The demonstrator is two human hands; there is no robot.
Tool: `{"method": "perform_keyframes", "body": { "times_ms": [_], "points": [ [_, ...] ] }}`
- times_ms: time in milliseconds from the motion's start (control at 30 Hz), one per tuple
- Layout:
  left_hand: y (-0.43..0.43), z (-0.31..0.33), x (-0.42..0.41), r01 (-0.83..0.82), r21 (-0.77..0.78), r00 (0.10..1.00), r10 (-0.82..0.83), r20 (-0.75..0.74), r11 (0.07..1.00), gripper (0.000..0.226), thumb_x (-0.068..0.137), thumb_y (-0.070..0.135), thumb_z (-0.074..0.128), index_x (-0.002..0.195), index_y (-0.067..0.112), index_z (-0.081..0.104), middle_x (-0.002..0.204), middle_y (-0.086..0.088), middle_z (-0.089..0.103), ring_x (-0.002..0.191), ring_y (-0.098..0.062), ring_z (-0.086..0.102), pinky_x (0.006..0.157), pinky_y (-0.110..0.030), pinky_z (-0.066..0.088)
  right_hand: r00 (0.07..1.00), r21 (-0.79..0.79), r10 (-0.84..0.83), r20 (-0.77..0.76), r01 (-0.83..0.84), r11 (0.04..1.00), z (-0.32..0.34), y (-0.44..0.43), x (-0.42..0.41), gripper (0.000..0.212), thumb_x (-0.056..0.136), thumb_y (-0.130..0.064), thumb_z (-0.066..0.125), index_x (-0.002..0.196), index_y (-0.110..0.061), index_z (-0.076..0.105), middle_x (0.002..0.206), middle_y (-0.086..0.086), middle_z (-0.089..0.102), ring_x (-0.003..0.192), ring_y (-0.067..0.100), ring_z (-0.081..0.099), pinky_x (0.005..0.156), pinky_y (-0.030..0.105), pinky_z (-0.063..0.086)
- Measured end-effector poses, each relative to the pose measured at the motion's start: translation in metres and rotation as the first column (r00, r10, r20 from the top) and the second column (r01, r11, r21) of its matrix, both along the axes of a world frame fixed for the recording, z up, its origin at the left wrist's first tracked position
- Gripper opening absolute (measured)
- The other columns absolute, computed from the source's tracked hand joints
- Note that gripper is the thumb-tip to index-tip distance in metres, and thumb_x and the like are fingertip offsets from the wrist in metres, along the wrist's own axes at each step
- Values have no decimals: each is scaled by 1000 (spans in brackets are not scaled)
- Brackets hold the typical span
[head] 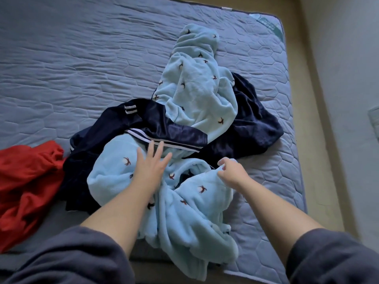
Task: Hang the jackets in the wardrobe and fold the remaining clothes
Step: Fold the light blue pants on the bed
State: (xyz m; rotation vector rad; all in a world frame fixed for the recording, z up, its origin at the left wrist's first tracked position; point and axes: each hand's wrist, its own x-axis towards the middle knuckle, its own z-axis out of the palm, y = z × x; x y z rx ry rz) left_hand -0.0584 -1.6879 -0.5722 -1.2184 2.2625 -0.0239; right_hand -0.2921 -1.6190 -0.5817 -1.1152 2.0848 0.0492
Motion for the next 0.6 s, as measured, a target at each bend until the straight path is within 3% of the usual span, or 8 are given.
{"method": "perform_keyframes", "body": {
  "times_ms": [100, 167, 200, 267, 333, 400, 500, 600],
  "points": [
    [-47, -29, -14, 78, -50, 993, -82, -84, 996, 93, 89, 36, 56, 150, 28, -13, 159, -10, -16, 145, -37, -11, 110, -64, 6, 961, -168, -229, 157, 255, 952, -35, -42, 14, 48, 88, -20, 52, 135, -17, 43, 116, 5, 56, 109, 25, 56, 92, 33, 45],
    [-75, -40, -24, 76, -82, 984, -88, -154, 994, 92, 90, 38, 55, 150, 26, -13, 160, -9, 3, 146, -33, 1, 111, -63, 5, 823, -156, -428, 373, 510, 846, -52, -66, 25, 54, 88, -20, 53, 139, -17, 34, 102, 1, 57, 104, 26, 60, 95, 40, 50],
    [-88, -47, -27, 90, -94, 980, -105, -169, 992, 87, 91, 32, 53, 151, 25, -9, 154, -10, 22, 144, -30, 17, 112, -62, 5, 718, -111, -517, 466, 627, 771, -61, -76, 30, 56, 89, -20, 52, 141, -17, 31, 97, 0, 55, 102, 26, 62, 92, 43, 53],
    [-102, -58, -19, 183, -89, 968, -195, -157, 979, 65, 91, 18, 46, 149, 24, 19, 128, -6, 55, 123, -26, 49, 112, -54, 16, 498, 12, -648, 577, 788, 616, -77, -91, 36, 49, 91, -17, 48, 138, -14, 34, 91, -1, 54, 97, 22, 66, 76, 37, 58],
    [-102, -68, 5, 321, 5, 947, -321, -30, 947, 41, 91, 13, 43, 131, 21, 50, 116, -4, 65, 109, -26, 60, 97, -37, 36, 383, 70, -710, 591, 852, 518, -87, -104, 38, 28, 91, -16, 47, 119, -11, 48, 89, 0, 57, 75, 14, 66, 53, 28, 48],
    [-90, -78, 36, 372, 194, 909, -399, 122, 908, 32, 92, 10, 41, 117, 16, 61, 116, -4, 66, 108, -25, 60, 91, -33, 37, 357, 93, -741, 569, 867, 490, -91, -114, 41, 9, 89, -19, 51, 96, -13, 53, 84, 2, 58, 63, 13, 58, 49, 27, 37],
    [-77, -81, 62, 361, 310, 890, -424, 167, 880, 31, 92, 9, 38, 112, 17, 60, 115, -2, 64, 107, -24, 59, 94, -35, 31, 427, 101, -723, 543, 822, 561, -88, -131, 53, 9, 84, -22, 58, 84, -16, 53, 79, 3, 55, 64, 16, 49, 53, 29, 39],
    [-75, -75, 63, 287, 318, 932, -340, 124, 904, 32, 90, 11, 38, 113, 19, 59, 117, -2, 62, 111, -23, 56, 102, -36, 27, 366, 49, -717, 593, 873, 486, -68, -142, 67, 11, 90, -22, 54, 88, -12, 56, 89, 5, 61, 80, 22, 59, 77, 35, 52]
  ]
}}
